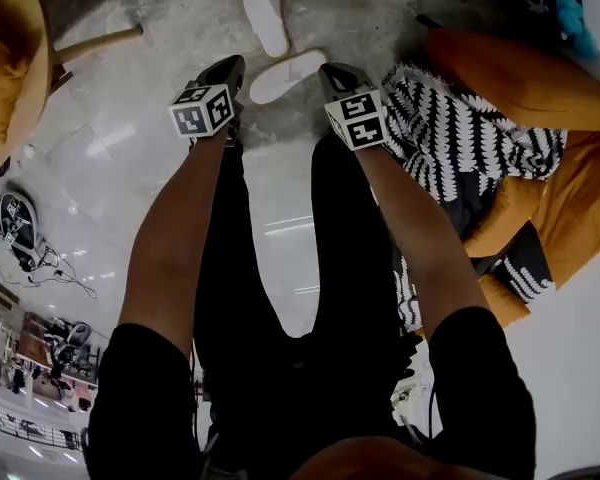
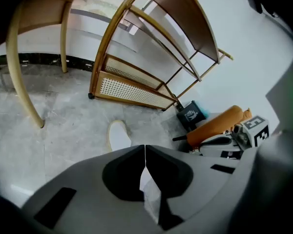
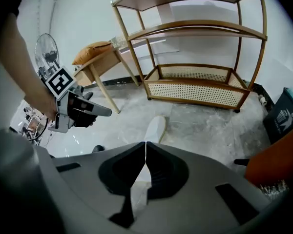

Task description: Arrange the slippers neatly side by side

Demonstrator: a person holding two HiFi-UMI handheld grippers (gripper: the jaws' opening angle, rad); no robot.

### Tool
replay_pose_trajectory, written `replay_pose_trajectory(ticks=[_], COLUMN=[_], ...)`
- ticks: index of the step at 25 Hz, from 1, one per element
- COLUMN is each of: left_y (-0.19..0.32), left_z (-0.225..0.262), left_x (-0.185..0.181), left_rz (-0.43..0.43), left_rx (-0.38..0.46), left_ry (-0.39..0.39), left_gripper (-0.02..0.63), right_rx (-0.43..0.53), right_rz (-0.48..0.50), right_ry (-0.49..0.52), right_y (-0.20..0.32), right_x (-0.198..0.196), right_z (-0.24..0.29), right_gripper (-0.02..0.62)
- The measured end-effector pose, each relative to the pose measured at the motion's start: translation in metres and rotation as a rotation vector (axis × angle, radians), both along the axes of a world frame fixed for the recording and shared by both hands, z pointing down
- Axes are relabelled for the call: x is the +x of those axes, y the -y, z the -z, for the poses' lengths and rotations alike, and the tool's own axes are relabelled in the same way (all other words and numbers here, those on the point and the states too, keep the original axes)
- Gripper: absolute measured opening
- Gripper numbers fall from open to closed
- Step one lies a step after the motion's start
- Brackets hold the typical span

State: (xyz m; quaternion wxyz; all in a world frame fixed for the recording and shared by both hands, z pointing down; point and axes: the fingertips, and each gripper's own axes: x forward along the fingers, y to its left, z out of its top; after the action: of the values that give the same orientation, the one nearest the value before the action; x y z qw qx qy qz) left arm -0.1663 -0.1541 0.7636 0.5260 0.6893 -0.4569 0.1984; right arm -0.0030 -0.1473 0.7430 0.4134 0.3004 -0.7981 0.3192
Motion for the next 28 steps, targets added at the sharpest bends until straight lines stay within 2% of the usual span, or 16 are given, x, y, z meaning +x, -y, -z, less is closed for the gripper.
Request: replay_pose_trajectory(ticks=[3, 5, 8, 13, 17, 20, 21, 23, 28], left_y=[-0.032, -0.052, -0.082, -0.106, -0.119, -0.124, -0.126, -0.133, -0.141], left_z=[0.032, 0.047, 0.058, 0.045, 0.028, 0.011, 0.005, -0.006, -0.049], left_x=[-0.005, -0.010, -0.019, -0.036, -0.041, -0.041, -0.041, -0.040, -0.055], left_rz=[-0.001, -0.041, -0.167, -0.357, -0.470, -0.565, -0.581, -0.600, -0.572], left_rx=[-0.029, -0.039, -0.047, -0.032, -0.013, 0.013, 0.022, 0.034, 0.025], left_ry=[-0.026, -0.013, 0.046, 0.125, 0.151, 0.159, 0.158, 0.153, 0.164], left_gripper=[0.018, 0.018, 0.018, 0.018, 0.018, 0.018, 0.018, 0.018, 0.018], right_rx=[-0.037, -0.068, -0.087, -0.038, -0.072, -0.086, -0.093, -0.109, -0.111], right_rz=[0.055, 0.098, 0.198, 0.436, 0.554, 0.588, 0.595, 0.621, 0.745], right_ry=[-0.010, -0.019, -0.050, -0.112, -0.098, -0.099, -0.101, -0.117, -0.163], right_y=[-0.021, -0.035, -0.059, -0.071, -0.087, -0.090, -0.091, -0.100, -0.116], right_x=[-0.012, -0.020, -0.023, -0.037, -0.055, -0.068, -0.071, -0.075, -0.084], right_z=[0.027, 0.040, 0.043, 0.032, 0.008, -0.022, -0.033, -0.056, -0.114], right_gripper=[0.032, 0.032, 0.032, 0.034, 0.034, 0.037, 0.050, 0.127, 0.127])
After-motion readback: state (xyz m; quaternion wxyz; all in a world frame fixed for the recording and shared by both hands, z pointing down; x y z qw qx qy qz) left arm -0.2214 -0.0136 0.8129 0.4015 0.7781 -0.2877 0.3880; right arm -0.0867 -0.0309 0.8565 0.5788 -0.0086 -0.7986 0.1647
